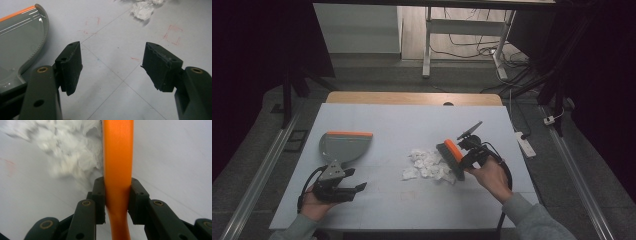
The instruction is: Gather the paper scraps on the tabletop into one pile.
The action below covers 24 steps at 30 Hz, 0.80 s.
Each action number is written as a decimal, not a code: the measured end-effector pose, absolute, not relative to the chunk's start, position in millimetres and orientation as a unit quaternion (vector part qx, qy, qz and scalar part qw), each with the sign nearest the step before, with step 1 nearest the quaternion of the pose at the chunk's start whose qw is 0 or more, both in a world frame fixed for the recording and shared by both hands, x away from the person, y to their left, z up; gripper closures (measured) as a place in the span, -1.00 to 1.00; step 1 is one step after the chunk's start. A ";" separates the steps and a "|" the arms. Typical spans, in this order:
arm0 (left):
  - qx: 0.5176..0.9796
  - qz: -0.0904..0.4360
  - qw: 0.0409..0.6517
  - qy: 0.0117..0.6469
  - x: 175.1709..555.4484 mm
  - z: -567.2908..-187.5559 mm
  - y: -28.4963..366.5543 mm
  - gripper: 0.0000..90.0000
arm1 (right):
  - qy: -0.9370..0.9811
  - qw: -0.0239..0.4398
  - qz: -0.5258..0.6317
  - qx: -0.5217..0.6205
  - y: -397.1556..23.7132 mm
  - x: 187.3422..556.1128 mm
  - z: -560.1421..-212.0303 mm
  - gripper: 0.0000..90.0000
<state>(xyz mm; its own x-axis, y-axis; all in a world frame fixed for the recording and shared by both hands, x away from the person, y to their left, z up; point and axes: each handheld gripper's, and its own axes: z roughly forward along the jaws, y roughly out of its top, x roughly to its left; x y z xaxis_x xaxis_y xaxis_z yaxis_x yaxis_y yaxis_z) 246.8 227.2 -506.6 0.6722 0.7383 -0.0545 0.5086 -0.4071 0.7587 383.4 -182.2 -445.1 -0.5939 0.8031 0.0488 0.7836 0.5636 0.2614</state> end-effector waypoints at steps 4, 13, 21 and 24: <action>0.825 0.146 0.393 0.379 246.2 -506.9 227.4 -0.27 | 0.879 0.022 0.169 0.444 -168.6 386.1 -442.0 0.56; 0.826 0.145 0.390 0.380 247.1 -507.7 227.1 -0.27 | 0.864 0.054 0.230 0.445 -193.4 382.4 -415.5 0.56; 0.823 0.148 0.390 0.385 247.5 -507.2 227.8 -0.27 | 0.860 0.065 0.258 0.436 -218.3 377.2 -410.8 0.56; 0.821 0.149 0.390 0.388 248.4 -507.0 228.9 -0.27 | 0.861 0.070 0.264 0.429 -227.3 373.4 -417.2 0.56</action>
